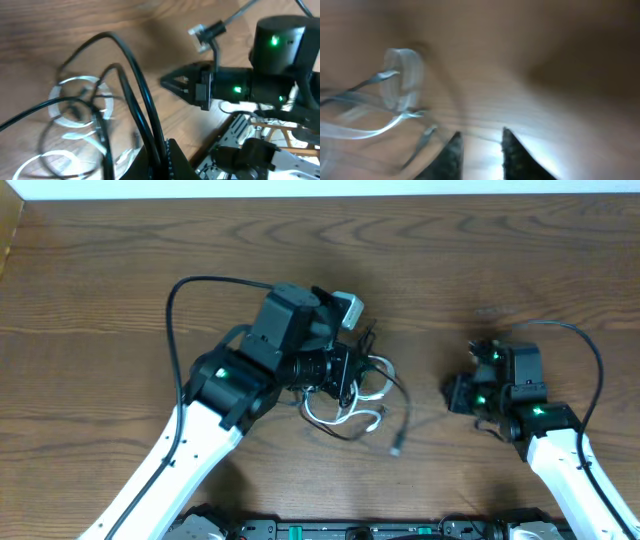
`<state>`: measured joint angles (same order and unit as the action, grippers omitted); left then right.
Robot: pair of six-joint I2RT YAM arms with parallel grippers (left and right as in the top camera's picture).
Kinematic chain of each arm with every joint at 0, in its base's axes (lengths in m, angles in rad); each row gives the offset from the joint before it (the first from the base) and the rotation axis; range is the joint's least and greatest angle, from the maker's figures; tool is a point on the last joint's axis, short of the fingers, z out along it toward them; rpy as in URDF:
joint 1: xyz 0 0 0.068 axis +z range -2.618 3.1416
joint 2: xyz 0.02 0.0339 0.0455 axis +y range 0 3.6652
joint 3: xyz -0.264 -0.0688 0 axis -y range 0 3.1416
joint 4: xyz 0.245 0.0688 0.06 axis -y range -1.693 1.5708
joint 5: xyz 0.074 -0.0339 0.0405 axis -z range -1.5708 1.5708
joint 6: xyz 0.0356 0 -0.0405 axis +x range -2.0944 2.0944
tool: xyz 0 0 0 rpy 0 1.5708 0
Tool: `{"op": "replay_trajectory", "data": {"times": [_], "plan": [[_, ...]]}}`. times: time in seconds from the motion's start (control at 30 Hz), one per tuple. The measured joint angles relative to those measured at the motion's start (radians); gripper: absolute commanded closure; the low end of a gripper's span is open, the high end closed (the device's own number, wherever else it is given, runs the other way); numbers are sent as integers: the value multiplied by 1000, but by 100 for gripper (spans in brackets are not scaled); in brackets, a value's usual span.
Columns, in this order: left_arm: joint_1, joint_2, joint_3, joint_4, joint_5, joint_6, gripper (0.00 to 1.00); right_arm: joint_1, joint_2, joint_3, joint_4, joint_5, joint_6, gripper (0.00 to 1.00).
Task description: Untangle cables
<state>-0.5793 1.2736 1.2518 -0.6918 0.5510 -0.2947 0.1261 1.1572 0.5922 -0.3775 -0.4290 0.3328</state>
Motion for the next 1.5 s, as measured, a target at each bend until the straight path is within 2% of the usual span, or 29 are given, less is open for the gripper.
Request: {"op": "replay_trajectory", "data": {"times": [0.1, 0.23, 0.5, 0.83, 1.07, 1.3, 1.4, 1.5], "plan": [[0, 2, 0, 0, 6, -9, 93, 1, 0, 0, 128, -262, -31, 65], [1, 7, 0, 33, 28, -33, 93, 16, 0, 0, 222, -513, -49, 63], [0, 7, 0, 152, 106, -112, 93, 75, 0, 0, 226, -656, -56, 61], [-44, 7, 0, 195, 132, -181, 93, 94, 0, 0, 261, -674, -53, 64], [-122, 7, 0, 262, 151, -207, 93, 94, 0, 0, 263, -613, 5, 67], [-149, 8, 0, 273, 150, -207, 93, 94, 0, 0, 254, -561, 47, 84], [-149, 8, 0, 273, 149, -205, 93, 94, 0, 0, 185, -499, 51, 83], [-149, 8, 0, 253, 140, -201, 92, 95, 0, 2, 31, -334, 58, 68]]}}
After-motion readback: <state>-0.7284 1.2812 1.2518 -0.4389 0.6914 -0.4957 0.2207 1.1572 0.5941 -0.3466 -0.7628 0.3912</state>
